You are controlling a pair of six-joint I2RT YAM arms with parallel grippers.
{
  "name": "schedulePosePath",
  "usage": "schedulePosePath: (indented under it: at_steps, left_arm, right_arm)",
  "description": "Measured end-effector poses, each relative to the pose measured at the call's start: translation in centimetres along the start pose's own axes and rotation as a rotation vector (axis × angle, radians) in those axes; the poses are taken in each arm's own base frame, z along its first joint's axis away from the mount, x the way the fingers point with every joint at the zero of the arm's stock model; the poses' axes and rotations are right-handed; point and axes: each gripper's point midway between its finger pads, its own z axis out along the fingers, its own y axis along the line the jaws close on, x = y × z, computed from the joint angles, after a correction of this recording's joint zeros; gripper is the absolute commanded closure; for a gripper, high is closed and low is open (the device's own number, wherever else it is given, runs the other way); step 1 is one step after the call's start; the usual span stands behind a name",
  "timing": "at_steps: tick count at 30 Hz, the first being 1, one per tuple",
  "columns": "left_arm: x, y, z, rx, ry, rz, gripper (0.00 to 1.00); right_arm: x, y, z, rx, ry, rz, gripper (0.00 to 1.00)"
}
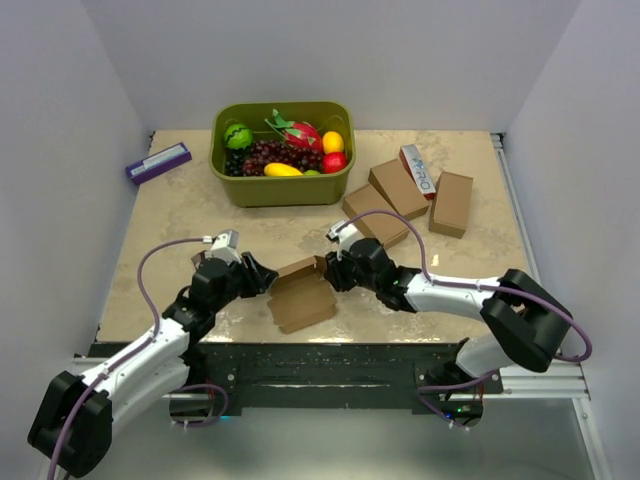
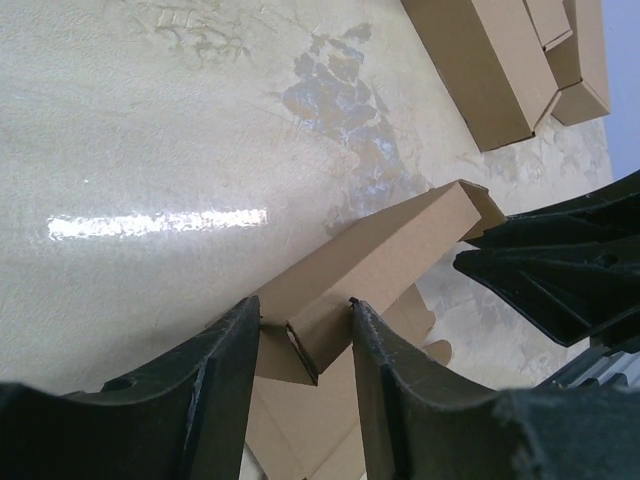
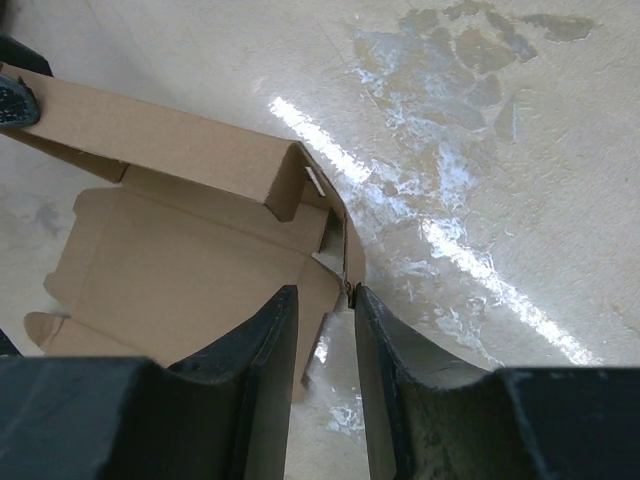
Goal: Fold the paper box
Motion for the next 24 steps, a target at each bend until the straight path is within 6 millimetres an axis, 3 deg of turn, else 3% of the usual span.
schedulePosePath:
  at_steps: [13, 24]
  left_arm:
    - [0.0, -0.2, 0.5, 0.03, -0.011, -0.014, 0.6]
    - [-0.4, 0.1, 0.7, 0.019, -0.032, -0.015, 0.63]
  right_arm:
    - [0.1, 1.4, 0.3, -0.021, 0.006, -0.009, 0.77]
    - [-1.4, 3.2, 1.9, 0.002, -0.009, 0.027, 0.86]
